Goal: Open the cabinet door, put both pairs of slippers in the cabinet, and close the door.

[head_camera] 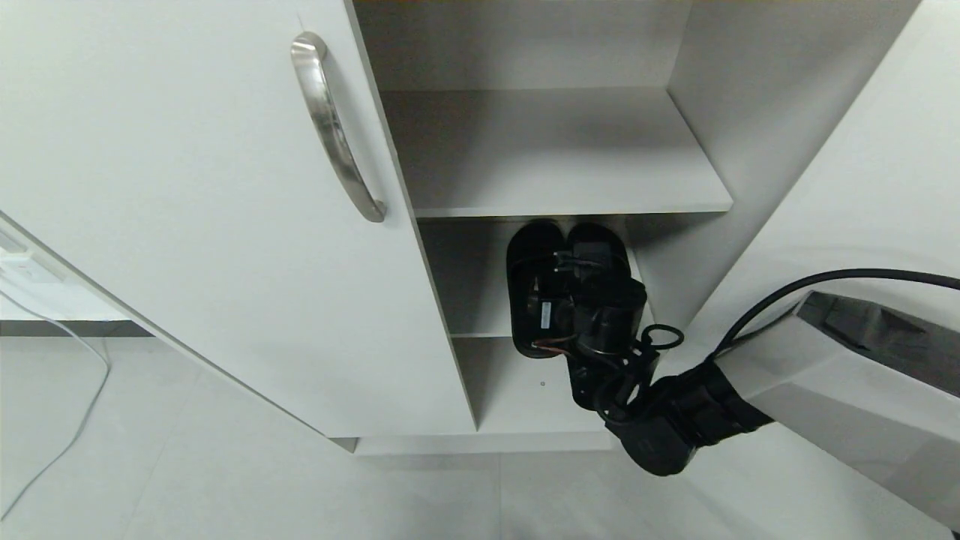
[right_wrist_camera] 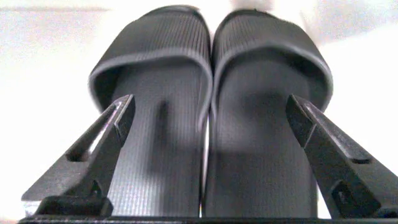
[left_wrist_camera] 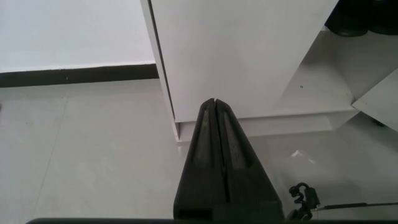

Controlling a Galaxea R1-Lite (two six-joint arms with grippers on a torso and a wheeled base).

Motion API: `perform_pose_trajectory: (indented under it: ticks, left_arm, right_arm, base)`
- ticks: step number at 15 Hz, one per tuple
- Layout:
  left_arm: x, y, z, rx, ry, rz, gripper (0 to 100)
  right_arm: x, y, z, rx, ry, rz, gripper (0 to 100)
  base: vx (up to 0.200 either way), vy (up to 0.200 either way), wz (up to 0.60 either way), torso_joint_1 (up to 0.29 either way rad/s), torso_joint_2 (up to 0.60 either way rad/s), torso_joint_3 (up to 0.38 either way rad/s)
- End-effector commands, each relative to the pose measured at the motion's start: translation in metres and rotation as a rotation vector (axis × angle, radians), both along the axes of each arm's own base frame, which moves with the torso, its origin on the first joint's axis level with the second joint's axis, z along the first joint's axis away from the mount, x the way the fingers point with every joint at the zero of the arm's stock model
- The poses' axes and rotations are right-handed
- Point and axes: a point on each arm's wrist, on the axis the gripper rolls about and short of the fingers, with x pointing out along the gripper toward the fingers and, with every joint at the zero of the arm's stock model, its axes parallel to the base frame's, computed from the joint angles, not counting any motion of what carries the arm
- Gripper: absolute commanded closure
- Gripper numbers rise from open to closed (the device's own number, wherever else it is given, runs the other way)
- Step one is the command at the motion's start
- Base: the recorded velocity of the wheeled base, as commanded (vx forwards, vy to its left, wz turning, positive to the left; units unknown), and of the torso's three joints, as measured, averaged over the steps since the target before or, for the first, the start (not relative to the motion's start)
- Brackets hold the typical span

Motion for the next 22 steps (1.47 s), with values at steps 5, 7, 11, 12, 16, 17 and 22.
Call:
perform_pose_trajectory:
  ticks: [5, 7, 11, 12, 16, 17, 22]
  left_arm:
    - [0.0, 0.0, 0.0, -0.001, 0.002, 0.001, 100]
    - [0.0, 0.0, 0.0, -0.001, 0.002, 0.001, 100]
    - [0.0, 0.0, 0.0, -0.001, 0.002, 0.001, 100]
    - [0.0, 0.0, 0.0, -0.003, 0.002, 0.001, 100]
    - [0.0, 0.0, 0.0, -0.003, 0.002, 0.001, 100]
    - [0.0, 0.0, 0.0, -0.003, 0.002, 0.001, 100]
    - [0.0, 0.0, 0.0, -0.004, 0.002, 0.001, 100]
  right_arm:
    - [-0.066, -0.017, -0.016, -0.031, 0.03, 0.086, 0]
    - [-0.069, -0.017, -0.018, -0.039, 0.037, 0.094, 0]
    - [-0.069, -0.017, -0.018, -0.039, 0.037, 0.094, 0]
    - [-0.069, -0.017, -0.018, -0.039, 0.037, 0.094, 0]
    - [-0.069, -0.017, -0.019, -0.041, 0.04, 0.092, 0]
    - [-0.069, -0.017, -0.019, -0.041, 0.04, 0.092, 0]
    - [-0.069, -0.017, -0.017, -0.029, 0.028, 0.092, 0]
  base:
    - [0.0, 0.0, 0.0, 0.0, 0.0, 0.0]
    - [0.0, 0.0, 0.0, 0.0, 0.0, 0.0]
    - [-0.15, 0.0, 0.0, 0.002, 0.0, -0.001]
    - [-0.2, 0.0, 0.0, 0.002, 0.0, 0.002]
    - [-0.2, 0.0, 0.0, 0.001, 0.0, 0.0]
    - [-0.2, 0.0, 0.0, 0.002, 0.01, 0.002]
    - [-0.08, 0.0, 0.0, 0.0, 0.0, 0.002]
